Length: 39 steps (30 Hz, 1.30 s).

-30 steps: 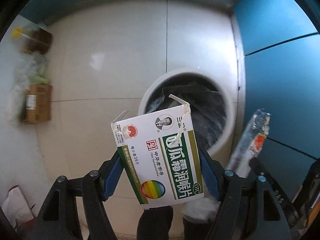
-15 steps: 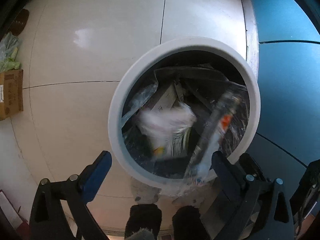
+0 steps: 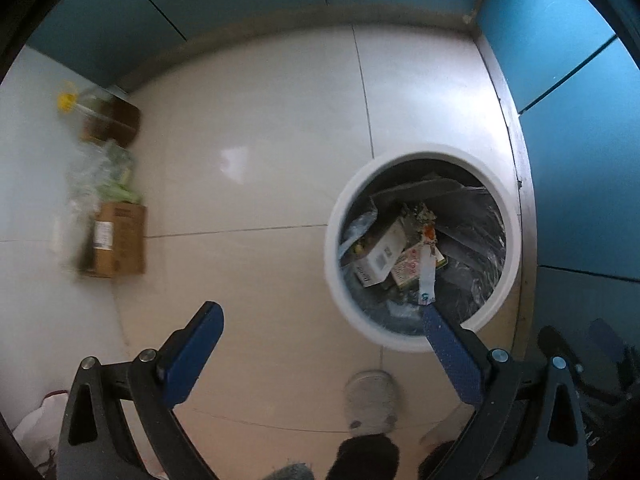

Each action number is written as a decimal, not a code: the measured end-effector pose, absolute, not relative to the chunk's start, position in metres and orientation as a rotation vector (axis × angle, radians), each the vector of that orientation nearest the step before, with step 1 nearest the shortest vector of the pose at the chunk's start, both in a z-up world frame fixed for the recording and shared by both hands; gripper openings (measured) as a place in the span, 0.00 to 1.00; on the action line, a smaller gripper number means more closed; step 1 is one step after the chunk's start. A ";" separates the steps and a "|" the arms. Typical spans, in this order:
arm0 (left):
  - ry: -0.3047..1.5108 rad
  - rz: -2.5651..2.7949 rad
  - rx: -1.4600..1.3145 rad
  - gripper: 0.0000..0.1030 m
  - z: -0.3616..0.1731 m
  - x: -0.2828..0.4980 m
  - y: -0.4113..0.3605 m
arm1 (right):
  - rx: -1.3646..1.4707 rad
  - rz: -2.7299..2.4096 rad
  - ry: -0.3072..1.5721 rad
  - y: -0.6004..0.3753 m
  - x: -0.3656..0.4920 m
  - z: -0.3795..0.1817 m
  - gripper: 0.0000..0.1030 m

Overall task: Collect trash
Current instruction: 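Move both tools from the bin back over the table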

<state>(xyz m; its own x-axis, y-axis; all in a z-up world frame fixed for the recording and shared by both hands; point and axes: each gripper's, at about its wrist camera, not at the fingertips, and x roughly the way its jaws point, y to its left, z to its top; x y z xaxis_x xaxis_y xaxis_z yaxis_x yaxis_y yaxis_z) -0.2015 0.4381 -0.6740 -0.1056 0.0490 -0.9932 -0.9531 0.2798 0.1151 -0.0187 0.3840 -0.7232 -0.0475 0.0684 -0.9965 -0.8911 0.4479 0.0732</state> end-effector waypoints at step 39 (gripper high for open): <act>1.032 1.131 -0.691 0.99 -0.217 -0.175 0.262 | -0.426 1.150 1.190 0.214 0.008 -0.181 0.99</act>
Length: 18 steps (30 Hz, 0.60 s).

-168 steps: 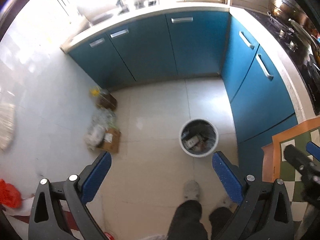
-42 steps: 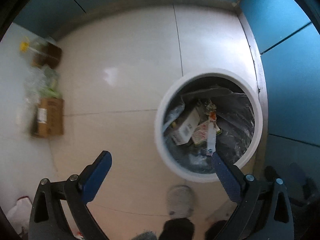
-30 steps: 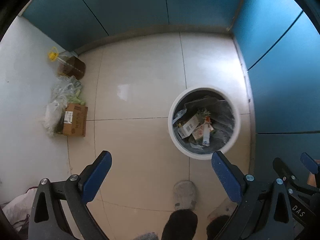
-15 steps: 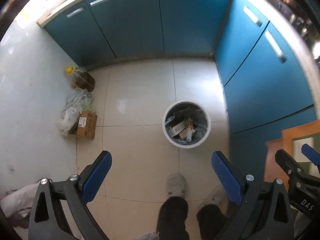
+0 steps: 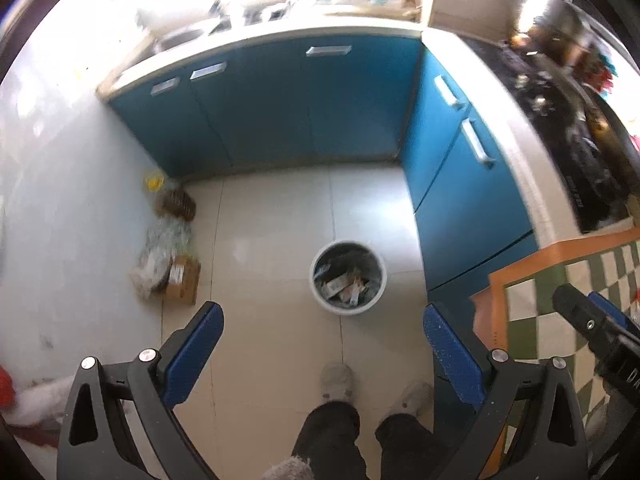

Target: Collect trash

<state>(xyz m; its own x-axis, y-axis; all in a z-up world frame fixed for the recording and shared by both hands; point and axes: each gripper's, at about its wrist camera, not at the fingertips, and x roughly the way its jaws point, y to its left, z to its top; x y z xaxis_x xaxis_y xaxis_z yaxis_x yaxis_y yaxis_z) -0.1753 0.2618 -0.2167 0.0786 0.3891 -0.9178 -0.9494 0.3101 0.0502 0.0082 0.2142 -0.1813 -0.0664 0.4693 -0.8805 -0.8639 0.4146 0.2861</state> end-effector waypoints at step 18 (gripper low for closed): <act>1.303 0.399 -0.419 0.99 -0.243 0.236 0.087 | 0.074 0.286 1.248 -0.110 0.320 -0.183 0.99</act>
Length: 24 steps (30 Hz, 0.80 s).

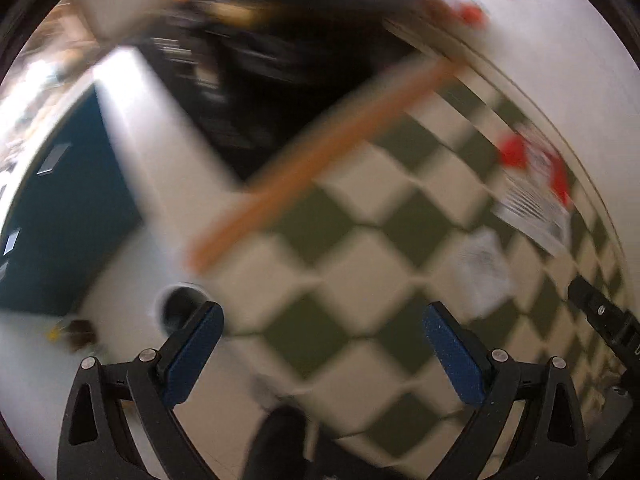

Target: Collect trash

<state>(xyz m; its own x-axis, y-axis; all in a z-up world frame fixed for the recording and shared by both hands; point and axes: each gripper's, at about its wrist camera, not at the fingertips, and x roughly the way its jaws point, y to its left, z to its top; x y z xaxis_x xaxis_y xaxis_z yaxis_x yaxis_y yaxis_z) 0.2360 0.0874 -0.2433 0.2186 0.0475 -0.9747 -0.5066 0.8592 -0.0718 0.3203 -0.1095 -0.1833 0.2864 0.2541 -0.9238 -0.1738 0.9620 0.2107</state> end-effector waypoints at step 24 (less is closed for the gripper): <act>1.407 0.357 -0.309 0.00 -0.318 0.369 0.013 | 0.085 0.267 1.309 -0.152 0.502 -0.285 0.94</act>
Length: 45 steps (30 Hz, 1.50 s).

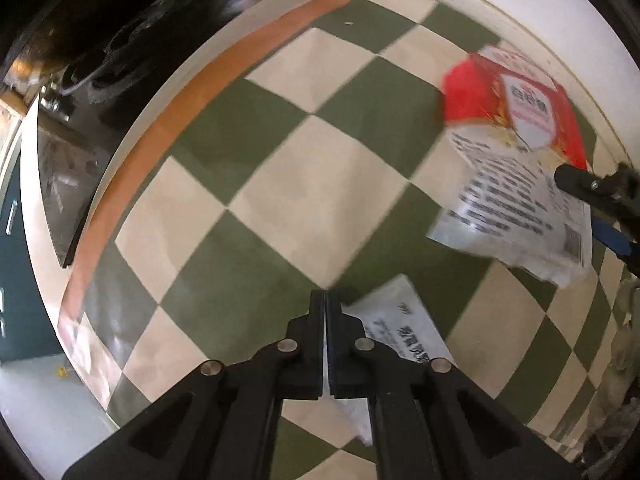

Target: Collect trash

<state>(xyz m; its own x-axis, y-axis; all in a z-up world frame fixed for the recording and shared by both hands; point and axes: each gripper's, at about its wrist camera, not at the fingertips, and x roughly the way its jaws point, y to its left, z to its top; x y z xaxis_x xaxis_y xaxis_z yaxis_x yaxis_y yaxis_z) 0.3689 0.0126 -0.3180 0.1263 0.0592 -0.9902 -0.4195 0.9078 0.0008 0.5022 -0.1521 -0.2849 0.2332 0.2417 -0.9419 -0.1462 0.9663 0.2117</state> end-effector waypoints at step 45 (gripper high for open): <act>1.216 0.075 -0.146 0.00 -0.205 0.330 -0.030 | 0.305 0.165 1.140 -0.263 0.415 -0.208 0.05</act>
<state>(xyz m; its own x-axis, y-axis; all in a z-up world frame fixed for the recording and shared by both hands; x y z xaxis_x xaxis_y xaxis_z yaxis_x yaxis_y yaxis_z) 0.3297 -0.0298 -0.2051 0.3464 -0.0211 -0.9379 -0.1355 0.9881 -0.0723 0.4152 -0.2629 -0.2079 0.4119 0.2826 -0.8663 0.0260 0.9467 0.3211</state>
